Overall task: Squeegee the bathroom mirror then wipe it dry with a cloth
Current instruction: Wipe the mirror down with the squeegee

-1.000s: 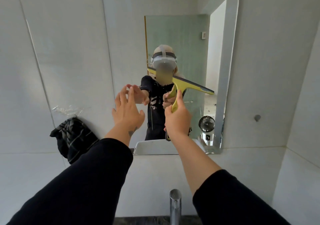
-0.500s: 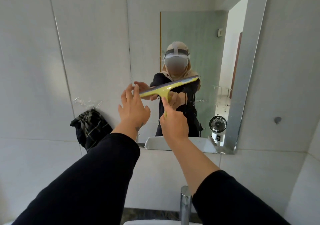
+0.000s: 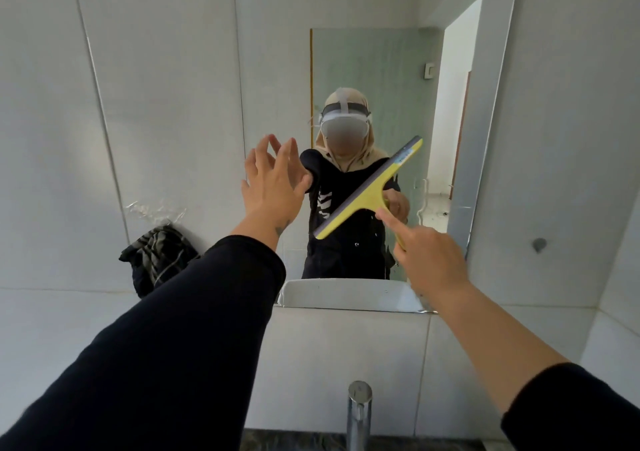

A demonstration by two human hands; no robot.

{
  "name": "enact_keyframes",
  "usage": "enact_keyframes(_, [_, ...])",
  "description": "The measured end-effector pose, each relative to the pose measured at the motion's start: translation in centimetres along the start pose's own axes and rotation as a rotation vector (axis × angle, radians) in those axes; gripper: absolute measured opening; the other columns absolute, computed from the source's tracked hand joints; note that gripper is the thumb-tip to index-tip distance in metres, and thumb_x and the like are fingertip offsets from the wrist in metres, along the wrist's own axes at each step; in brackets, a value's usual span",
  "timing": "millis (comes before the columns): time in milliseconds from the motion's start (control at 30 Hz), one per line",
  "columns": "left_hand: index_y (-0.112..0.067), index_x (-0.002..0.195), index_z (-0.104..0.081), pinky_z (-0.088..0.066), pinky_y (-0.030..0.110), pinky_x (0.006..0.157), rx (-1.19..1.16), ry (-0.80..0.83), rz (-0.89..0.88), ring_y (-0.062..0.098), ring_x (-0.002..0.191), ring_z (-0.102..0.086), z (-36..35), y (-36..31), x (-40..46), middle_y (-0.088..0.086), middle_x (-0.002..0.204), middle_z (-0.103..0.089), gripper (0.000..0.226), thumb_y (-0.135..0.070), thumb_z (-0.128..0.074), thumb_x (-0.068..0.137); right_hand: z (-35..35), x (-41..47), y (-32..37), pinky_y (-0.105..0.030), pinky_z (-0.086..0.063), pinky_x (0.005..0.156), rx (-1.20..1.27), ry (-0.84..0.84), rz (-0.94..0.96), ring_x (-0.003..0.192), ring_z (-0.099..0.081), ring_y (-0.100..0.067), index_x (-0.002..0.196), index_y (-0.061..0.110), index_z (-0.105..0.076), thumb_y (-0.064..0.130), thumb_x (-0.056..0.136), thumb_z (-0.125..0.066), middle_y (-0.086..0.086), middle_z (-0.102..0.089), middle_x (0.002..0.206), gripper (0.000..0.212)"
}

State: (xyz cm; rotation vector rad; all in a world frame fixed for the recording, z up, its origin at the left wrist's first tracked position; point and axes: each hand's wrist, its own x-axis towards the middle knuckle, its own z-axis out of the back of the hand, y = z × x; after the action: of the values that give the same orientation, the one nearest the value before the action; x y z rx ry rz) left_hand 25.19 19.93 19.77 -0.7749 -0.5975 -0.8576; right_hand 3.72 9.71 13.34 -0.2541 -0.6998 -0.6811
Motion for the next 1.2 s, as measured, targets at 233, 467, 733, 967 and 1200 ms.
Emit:
enact_keyframes(233, [-0.037,0.146,-0.011,-0.023,0.055,0.113,0.055,-0.048,-0.076,0.035,0.143,-0.003,-1.5,-2.4,2.4,0.007,0.157,-0.001,0.074,-0.049,-0.056,0.088,-1.1,-1.5,-5.1,-0.022,-0.021,0.040,0.055,-0.055,-0.104,0.044,-0.031,-0.010,0.148,0.045,-0.017,0.017,0.095,-0.050,0.001,-0.039,0.055,0.068])
enact_keyframes(467, [-0.039,0.146,-0.008,-0.035,0.061,0.104,0.097,-0.077,-0.076,0.033,0.143,0.001,-2.3,-1.6,2.6,0.003,0.158,0.002,0.084,-0.035,-0.065,0.085,-4.2,-3.6,-4.7,-0.026,-0.038,0.050,0.419,-0.189,-0.294,0.049,-0.038,-0.009,0.145,0.042,-0.030,0.011,0.092,-0.057,0.005,-0.038,0.054,0.068])
enact_keyframes(733, [-0.040,0.147,-0.007,-0.039,0.060,0.101,0.101,-0.058,-0.082,0.032,0.143,0.002,-2.0,-1.6,2.6,0.002,0.158,0.002,0.085,-0.037,-0.066,0.085,-7.4,-4.5,1.4,-0.044,-0.053,0.046,0.825,-0.278,-0.537,0.047,-0.048,-0.026,0.147,0.040,-0.031,0.012,0.094,-0.047,0.000,-0.048,0.060,0.062])
enact_keyframes(967, [-0.032,0.150,-0.007,-0.022,0.051,0.115,0.162,-0.105,-0.063,0.034,0.143,-0.001,-1.5,0.7,1.3,0.006,0.158,0.000,0.080,-0.045,-0.057,0.089,-8.7,-4.1,6.2,-0.044,-0.055,0.048,1.016,-0.285,-0.632,0.051,-0.059,-0.035,0.145,0.050,-0.023,0.016,0.096,-0.044,-0.009,-0.057,0.060,0.064])
enact_keyframes(1200, [-0.034,0.149,-0.009,-0.030,0.052,0.111,0.162,-0.101,-0.094,0.033,0.143,-0.002,-1.5,1.8,1.7,0.007,0.156,-0.002,0.083,-0.041,-0.062,0.086,-10.0,-4.1,11.1,-0.042,-0.055,0.048,1.033,-0.266,-0.603,0.050,-0.060,-0.030,0.145,0.051,-0.018,0.018,0.096,-0.046,-0.012,-0.059,0.058,0.065])
